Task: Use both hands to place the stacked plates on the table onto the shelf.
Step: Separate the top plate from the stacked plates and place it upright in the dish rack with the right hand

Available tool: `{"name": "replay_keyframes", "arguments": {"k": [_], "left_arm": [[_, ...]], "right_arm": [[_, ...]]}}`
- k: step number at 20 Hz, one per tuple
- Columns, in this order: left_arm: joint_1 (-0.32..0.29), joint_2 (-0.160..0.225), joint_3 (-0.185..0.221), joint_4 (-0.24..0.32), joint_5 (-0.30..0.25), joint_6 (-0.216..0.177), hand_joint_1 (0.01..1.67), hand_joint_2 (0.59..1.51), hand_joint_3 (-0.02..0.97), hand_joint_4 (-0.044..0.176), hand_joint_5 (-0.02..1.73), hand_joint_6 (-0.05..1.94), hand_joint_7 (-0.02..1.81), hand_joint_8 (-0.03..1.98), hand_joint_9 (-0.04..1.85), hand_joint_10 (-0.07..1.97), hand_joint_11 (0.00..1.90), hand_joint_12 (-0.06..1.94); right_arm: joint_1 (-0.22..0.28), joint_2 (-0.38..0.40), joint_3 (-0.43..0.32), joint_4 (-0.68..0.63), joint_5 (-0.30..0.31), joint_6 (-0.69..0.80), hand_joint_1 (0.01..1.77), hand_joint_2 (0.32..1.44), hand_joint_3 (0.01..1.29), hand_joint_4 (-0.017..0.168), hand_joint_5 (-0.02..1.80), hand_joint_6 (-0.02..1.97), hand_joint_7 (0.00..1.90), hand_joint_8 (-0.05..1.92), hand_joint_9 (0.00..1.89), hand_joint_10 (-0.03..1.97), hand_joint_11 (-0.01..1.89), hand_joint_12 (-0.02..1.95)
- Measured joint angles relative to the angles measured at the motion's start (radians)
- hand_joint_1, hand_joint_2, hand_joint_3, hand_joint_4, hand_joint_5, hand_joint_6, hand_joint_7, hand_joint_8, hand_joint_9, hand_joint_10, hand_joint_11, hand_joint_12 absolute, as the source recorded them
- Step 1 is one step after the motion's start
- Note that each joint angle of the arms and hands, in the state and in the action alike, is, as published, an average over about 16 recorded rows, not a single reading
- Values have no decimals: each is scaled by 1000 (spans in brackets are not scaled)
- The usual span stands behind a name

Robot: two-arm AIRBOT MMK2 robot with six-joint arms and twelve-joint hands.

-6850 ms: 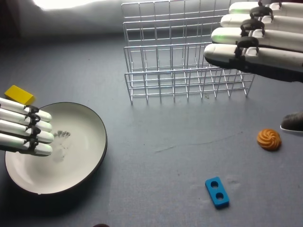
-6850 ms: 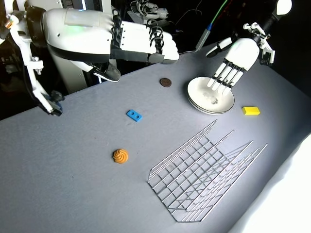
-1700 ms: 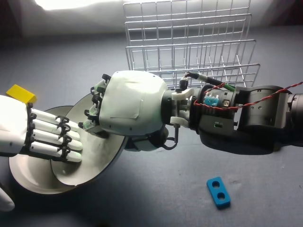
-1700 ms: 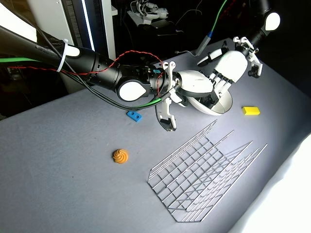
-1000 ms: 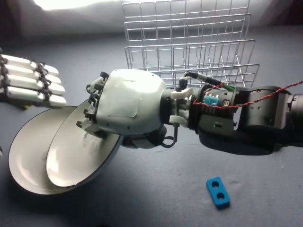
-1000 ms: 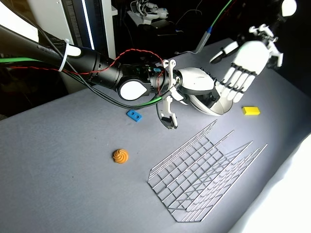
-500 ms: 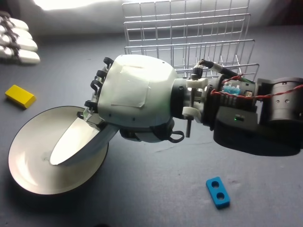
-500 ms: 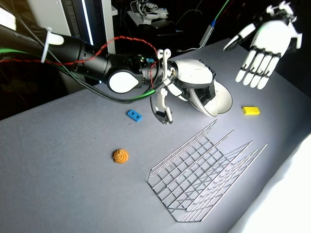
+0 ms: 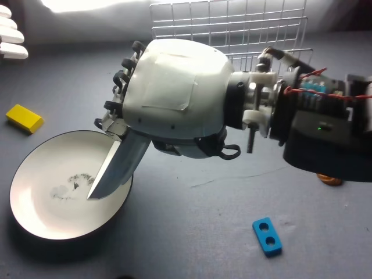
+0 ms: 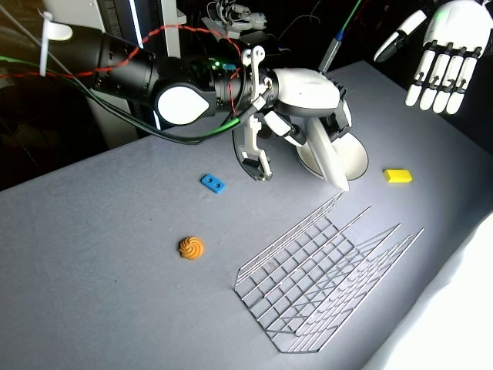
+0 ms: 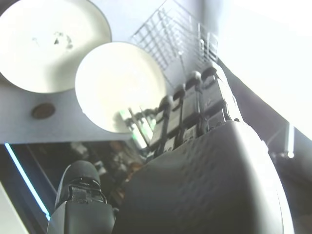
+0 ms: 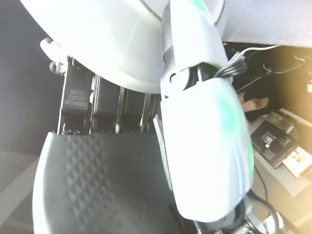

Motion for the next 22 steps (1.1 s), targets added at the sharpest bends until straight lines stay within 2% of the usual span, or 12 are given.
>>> {"name": "replay_keyframes", "arguments": {"k": [5, 8, 12, 18, 22], "left_arm": [[-16, 3, 1, 32, -9, -24, 17, 1081, 22, 7, 16, 5, 20, -11, 21, 7, 15, -14], [-5, 3, 2, 39, -12, -31, 17, 1081, 21, 7, 16, 5, 19, -11, 22, 7, 15, -14], [16, 2, 1, 43, -14, -39, 17, 1082, 21, 7, 16, 5, 18, -11, 22, 7, 16, -14], [68, -4, -2, 47, -13, -43, 17, 1083, 21, 7, 16, 5, 17, -11, 22, 7, 16, -14], [111, -16, -4, 39, -6, -35, 17, 1085, 21, 7, 17, 5, 16, -11, 21, 7, 16, -13]], "right_arm": [[61, 88, -86, -12, -20, 41, 1382, 1001, 11, 0, 936, 909, 1038, 790, 986, 1058, 907, 1051], [100, 149, -126, -54, -23, 117, 1383, 1001, 11, -1, 936, 930, 1039, 796, 976, 1078, 922, 963], [149, 223, -155, -144, -18, 273, 1383, 1001, 11, -1, 929, 944, 1036, 805, 974, 1093, 921, 968], [212, 299, -117, -304, -24, 659, 1383, 1000, 11, 0, 912, 973, 1023, 835, 964, 1130, 904, 982], [246, 320, -62, -364, -67, 898, 1383, 1000, 11, -1, 900, 982, 1016, 850, 969, 1150, 897, 988]]}}
